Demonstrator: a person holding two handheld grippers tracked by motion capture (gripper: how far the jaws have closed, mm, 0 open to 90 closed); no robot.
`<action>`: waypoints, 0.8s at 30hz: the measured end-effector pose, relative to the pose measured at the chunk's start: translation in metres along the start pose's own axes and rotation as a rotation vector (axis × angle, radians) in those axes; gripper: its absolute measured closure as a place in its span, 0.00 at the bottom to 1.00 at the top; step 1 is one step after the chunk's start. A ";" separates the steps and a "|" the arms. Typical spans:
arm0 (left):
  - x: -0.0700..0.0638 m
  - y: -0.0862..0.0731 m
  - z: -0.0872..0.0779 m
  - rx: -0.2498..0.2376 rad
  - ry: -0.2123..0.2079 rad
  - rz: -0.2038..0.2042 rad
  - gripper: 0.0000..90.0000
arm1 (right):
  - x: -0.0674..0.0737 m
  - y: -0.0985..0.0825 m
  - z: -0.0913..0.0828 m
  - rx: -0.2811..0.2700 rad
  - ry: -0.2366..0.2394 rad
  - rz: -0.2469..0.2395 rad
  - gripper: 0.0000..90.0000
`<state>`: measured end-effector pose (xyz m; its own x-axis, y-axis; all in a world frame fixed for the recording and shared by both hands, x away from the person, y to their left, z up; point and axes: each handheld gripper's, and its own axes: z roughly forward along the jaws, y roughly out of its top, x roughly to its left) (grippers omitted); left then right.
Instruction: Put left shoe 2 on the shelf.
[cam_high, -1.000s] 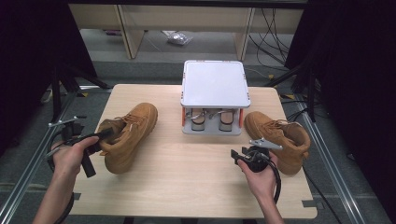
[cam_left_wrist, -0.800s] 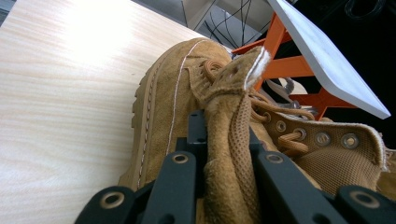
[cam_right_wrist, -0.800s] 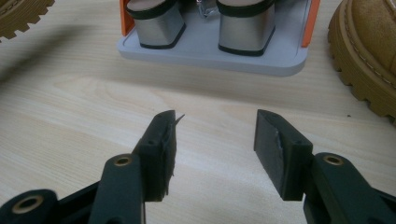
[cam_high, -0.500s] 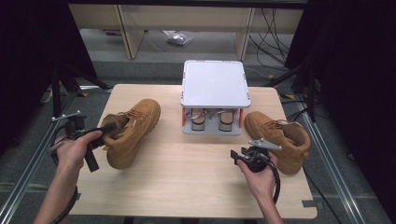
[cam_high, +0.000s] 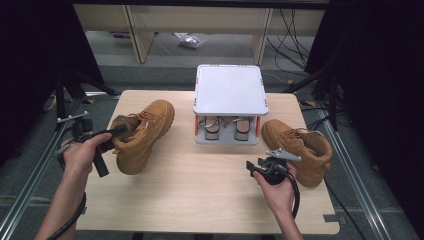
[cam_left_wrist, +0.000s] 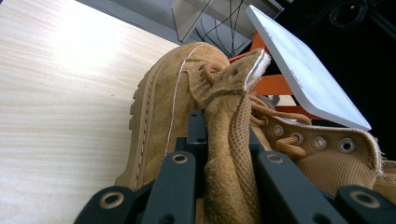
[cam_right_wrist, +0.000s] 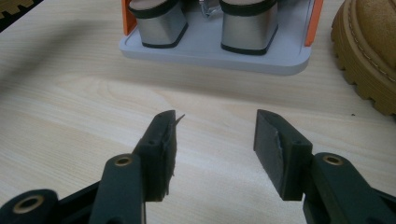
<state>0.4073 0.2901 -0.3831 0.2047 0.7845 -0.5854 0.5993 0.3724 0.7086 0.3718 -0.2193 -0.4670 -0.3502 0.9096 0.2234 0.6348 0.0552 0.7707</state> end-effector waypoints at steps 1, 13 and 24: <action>-0.001 0.001 0.000 0.007 0.008 -0.007 0.91 | 0.000 0.000 0.000 -0.003 0.001 0.001 0.56; -0.008 0.010 0.004 -0.009 -0.013 -0.011 0.91 | -0.002 0.000 -0.001 0.010 -0.026 0.001 0.56; -0.012 0.016 0.009 -0.021 -0.035 -0.004 0.91 | -0.003 0.001 -0.001 -0.002 -0.020 -0.003 0.55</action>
<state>0.4213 0.2822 -0.3677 0.2297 0.7653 -0.6013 0.5841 0.3858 0.7141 0.3723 -0.2223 -0.4663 -0.3384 0.9176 0.2086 0.6321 0.0574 0.7728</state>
